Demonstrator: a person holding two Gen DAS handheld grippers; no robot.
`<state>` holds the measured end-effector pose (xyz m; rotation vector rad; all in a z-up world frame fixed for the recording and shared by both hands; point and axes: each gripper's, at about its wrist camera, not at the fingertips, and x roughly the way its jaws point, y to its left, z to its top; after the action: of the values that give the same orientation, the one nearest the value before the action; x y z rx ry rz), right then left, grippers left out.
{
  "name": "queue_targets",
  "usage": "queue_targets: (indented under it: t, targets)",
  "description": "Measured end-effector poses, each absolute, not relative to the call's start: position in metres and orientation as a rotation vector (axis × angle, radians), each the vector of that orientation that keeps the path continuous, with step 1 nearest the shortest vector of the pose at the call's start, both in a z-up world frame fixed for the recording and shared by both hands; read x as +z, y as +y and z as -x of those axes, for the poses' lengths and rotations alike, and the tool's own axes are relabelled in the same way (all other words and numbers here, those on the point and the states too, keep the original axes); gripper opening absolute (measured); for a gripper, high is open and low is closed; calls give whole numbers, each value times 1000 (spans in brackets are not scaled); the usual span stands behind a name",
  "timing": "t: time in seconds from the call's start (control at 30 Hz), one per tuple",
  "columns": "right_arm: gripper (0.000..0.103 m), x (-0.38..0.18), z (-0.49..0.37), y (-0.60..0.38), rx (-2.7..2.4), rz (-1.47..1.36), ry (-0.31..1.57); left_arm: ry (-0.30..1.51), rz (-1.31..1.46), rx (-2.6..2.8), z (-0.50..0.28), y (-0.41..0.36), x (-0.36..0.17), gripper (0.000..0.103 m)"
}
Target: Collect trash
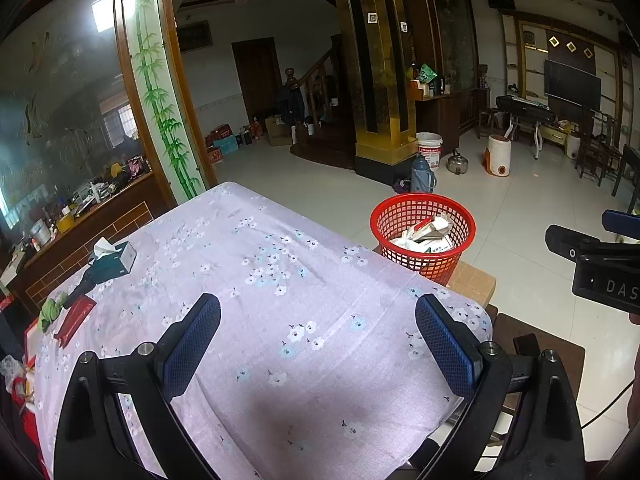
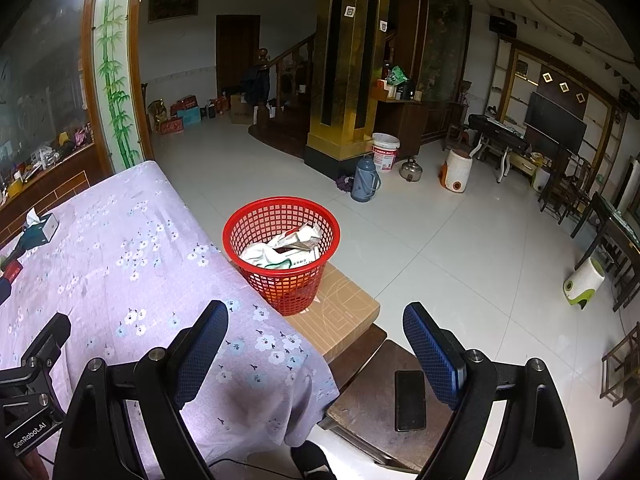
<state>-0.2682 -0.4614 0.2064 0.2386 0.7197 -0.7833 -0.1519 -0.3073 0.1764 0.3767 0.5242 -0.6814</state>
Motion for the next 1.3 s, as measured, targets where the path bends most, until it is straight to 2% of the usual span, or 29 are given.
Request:
queue_targets:
  t: [0.97,1.3]
  targets:
    - [92,190,237,-462,-725,-214,773,562,-351,-649,140,-293,163,97]
    - [92,151,183,-437,-536,-189,895,726,-246,-497,112,-238,138,97]
